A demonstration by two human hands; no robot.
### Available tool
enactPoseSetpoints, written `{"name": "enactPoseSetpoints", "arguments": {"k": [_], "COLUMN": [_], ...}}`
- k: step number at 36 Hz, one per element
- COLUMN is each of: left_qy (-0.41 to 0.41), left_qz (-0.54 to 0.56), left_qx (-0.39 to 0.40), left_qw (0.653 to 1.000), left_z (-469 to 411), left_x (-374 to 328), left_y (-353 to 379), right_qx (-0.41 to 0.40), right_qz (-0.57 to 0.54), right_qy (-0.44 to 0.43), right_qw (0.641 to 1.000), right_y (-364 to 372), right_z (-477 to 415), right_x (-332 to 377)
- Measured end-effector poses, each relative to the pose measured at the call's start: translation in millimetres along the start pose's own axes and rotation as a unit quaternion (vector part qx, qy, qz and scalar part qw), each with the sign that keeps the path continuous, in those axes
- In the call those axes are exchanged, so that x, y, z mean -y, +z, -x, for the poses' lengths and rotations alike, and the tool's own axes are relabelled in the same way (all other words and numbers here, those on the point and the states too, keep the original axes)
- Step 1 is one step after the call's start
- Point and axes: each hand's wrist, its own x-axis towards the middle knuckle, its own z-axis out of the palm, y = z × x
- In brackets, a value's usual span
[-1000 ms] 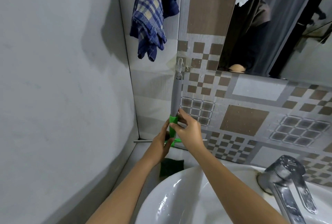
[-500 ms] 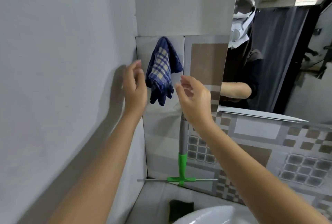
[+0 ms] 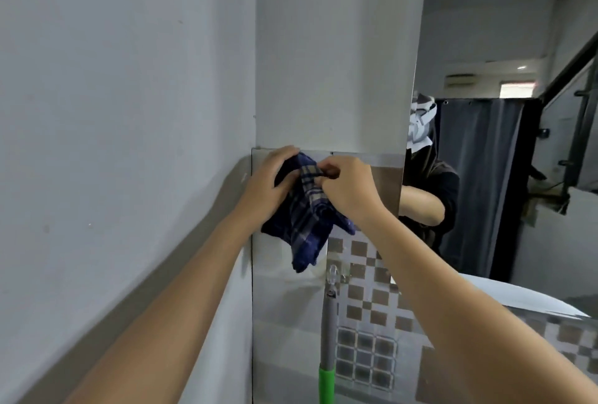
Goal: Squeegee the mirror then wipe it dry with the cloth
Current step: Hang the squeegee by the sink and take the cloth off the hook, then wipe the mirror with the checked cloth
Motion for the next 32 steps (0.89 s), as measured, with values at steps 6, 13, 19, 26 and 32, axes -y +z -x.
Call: {"name": "enactPoseSetpoints", "arguments": {"k": [6,13,19,26,32], "left_qy": [0.028,-0.009,0.01,0.041,0.035], "left_qz": [0.001,0.155,0.211,0.18,0.145], "left_qx": [-0.007,0.118,0.17,0.082,-0.019], "left_qw": [1.0,0.981,0.963,0.979,0.989], "left_z": [-10.3,-14.1,-12.7,-30.0,-57.2], "left_x": [-48.9,-120.2,-176.1,-221.8,-250.8], "left_y": [3.9,22.0,71.6,147.0,195.8], "right_qx": [-0.029,-0.011,0.026,-0.035,-0.293], "right_qz": [0.005,-0.033,-0.016,0.023,0.077], "right_qy": [-0.032,-0.034,-0.066,-0.038,-0.111], "right_qw": [0.999,0.999,0.997,0.998,0.947], "right_y": [-55.8,-147.3,-222.0,-281.3,-298.0], "right_z": [-1.0,26.5,59.5,74.3,89.1], "right_x": [10.4,-2.3,-30.3,-80.4,-82.5]}}
